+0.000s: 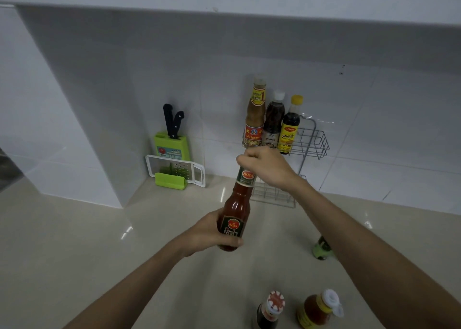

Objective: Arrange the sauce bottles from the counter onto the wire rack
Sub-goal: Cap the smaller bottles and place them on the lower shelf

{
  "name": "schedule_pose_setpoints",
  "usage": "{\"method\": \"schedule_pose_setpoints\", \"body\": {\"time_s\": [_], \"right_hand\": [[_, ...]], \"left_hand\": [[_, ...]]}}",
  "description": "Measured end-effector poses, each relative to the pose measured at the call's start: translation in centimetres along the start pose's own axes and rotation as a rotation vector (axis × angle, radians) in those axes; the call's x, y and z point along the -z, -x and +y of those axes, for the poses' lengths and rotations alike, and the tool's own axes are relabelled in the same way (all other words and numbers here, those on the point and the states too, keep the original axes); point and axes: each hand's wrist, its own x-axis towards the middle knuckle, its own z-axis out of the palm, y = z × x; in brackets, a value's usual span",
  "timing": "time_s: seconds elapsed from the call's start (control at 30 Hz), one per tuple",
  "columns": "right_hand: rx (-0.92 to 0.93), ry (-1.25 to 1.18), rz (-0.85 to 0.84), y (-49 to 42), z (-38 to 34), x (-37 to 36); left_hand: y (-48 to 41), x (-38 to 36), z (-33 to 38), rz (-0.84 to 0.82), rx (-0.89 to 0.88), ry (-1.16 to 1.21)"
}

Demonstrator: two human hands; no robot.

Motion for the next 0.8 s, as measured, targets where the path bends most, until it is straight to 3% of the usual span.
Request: {"method": "schedule_pose_setpoints", "body": {"time_s": [0.17, 0.33, 0.5, 0.63, 0.8], "right_hand": [[-0.082, -0.201, 0.093, 0.4, 1.0, -0.7], [-0.165, -0.266, -0.091, 3.2, 5.2, -3.2], [-0.292, -0.457, -0.062, 2.5, 9.6, -4.3], [-0.273, -0.436, 0.134, -0.2, 11.6, -4.7], [-0.189, -0.288, 0.396, -3.8, 13.6, -6.3]], "left_hand": [[-1.6, -0.7, -1.1, 0.118, -0.02, 0.057], [-4.0, -1.2, -1.8, 0.108, 0.007, 0.03], [-7.4, -1.9, -1.5, 0.05, 0.032, -0.035], [-11.7, -0.2, -1.3, -0.017, 0.092, -0.127], [-16.3, 2.4, -1.5, 0.131, 0.221, -0.188]]}}
